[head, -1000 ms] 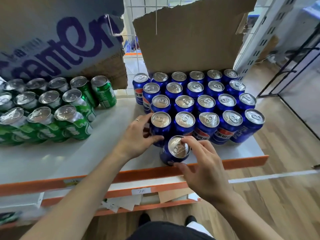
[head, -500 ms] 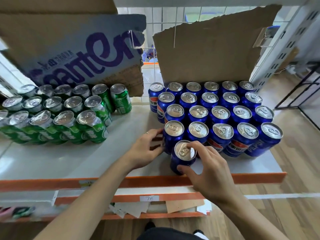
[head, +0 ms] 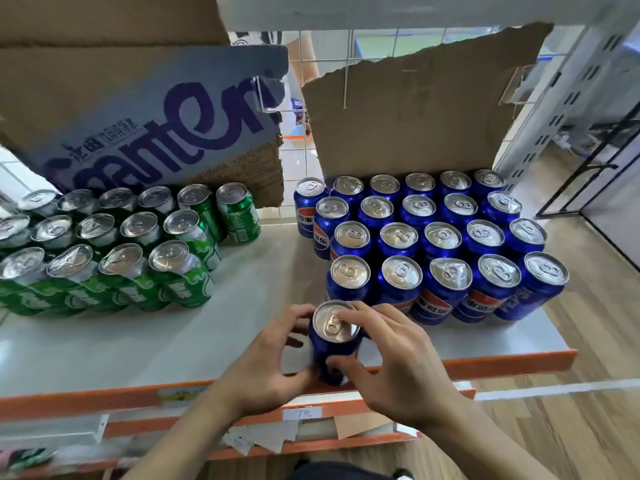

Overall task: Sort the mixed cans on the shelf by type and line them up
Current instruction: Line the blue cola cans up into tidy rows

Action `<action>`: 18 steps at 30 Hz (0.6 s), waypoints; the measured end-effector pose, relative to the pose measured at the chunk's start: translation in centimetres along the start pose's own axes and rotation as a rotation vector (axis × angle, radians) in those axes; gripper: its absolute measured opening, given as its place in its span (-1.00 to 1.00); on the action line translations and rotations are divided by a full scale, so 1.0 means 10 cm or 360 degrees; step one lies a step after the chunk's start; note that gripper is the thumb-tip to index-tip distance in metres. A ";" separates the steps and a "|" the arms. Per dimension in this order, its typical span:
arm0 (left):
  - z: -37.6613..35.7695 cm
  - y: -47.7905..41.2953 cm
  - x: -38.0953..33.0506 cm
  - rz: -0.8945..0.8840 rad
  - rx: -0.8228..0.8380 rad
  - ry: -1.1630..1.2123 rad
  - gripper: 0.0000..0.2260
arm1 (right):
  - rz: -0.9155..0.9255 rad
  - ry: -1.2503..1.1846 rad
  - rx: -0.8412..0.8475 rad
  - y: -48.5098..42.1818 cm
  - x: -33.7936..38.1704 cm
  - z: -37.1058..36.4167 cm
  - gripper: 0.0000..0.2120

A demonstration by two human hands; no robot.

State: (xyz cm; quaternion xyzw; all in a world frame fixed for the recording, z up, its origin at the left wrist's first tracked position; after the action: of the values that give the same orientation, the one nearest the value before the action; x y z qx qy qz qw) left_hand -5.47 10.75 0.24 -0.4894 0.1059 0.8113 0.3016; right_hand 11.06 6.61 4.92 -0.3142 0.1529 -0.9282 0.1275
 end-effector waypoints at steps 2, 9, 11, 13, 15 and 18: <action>0.04 0.03 0.06 0.0030 0.0029 0.0057 -0.40 | 0.0029 0.0008 0.0028 -0.03 0.05 -0.06 -0.53; 0.35 0.00 0.24 0.0151 -0.0396 0.0004 -0.41 | 0.0160 0.0003 0.0014 -0.38 0.27 -0.32 -0.69; 0.40 -0.07 0.35 0.0189 -0.0536 0.0016 -0.46 | 0.0206 0.0107 0.0001 -0.51 0.25 -0.29 -0.72; 0.43 -0.16 0.45 0.0240 -0.0619 0.0056 -0.48 | 0.0188 0.0402 0.0048 -0.62 0.14 -0.20 -0.58; 0.40 -0.28 0.51 0.0262 -0.0598 0.0037 -0.44 | 0.0098 0.0690 0.0208 -0.68 -0.06 -0.12 -0.42; 0.29 -0.44 0.49 0.0270 -0.0464 0.0110 -0.35 | -0.0010 0.0834 0.0424 -0.65 -0.32 -0.07 -0.31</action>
State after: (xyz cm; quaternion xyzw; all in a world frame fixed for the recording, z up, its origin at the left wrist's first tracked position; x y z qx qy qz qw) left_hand -6.67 17.56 -1.99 -0.5447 0.0385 0.8234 0.1540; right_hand 12.16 13.77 5.04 -0.0447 0.0563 -0.9901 0.1209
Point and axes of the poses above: each hand's wrist, its own y-axis away from the middle knuckle, its own z-axis out of the back of the hand, x = y × z, the point moved 6 cm from there along -y, towards the middle knuckle, and after that the axes turned 5 degrees about -z, right-handed, at the moved point
